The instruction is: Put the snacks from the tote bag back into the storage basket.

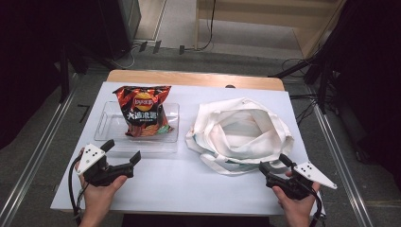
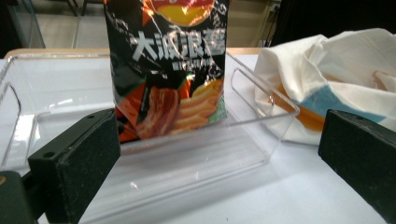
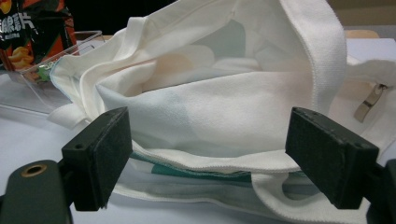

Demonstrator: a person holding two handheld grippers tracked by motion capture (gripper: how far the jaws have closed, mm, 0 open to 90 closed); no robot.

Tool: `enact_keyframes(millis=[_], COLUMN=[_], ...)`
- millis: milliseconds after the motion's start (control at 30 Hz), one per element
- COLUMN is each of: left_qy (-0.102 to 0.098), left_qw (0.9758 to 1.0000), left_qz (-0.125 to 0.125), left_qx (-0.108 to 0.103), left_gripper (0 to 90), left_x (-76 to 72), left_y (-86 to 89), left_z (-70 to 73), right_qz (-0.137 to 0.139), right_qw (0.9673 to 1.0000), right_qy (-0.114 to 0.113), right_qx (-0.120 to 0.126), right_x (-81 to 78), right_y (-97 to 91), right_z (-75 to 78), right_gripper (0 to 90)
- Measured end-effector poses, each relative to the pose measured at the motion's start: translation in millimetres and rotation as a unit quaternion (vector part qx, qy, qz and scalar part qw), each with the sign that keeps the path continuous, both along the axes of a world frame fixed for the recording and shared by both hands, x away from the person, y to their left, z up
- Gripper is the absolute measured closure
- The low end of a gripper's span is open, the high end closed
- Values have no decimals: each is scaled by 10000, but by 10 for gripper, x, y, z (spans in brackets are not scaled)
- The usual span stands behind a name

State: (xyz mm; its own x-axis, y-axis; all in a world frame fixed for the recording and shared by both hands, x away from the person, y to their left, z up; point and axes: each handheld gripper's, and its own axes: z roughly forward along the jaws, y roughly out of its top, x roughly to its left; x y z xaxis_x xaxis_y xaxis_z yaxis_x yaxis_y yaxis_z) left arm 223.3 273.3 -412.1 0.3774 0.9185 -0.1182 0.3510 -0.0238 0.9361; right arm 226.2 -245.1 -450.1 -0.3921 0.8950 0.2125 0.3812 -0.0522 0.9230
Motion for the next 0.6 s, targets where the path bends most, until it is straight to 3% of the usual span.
enact_keyframes(millis=[200,600], left_qy=[65,195], left_qw=[9999,9997], left_qz=[16,19], left_qx=[81,152], left_gripper=[0,0], left_x=[-80,-64], left_y=[43,52], left_z=[-84,-167], right_qz=[-33,-43], right_qw=[10000,10000], right_qy=[-1,9], right_qx=[-17,-38], right_x=[2,24], right_y=[-32,-53], right_z=[-6,-27], right_gripper=[154,154])
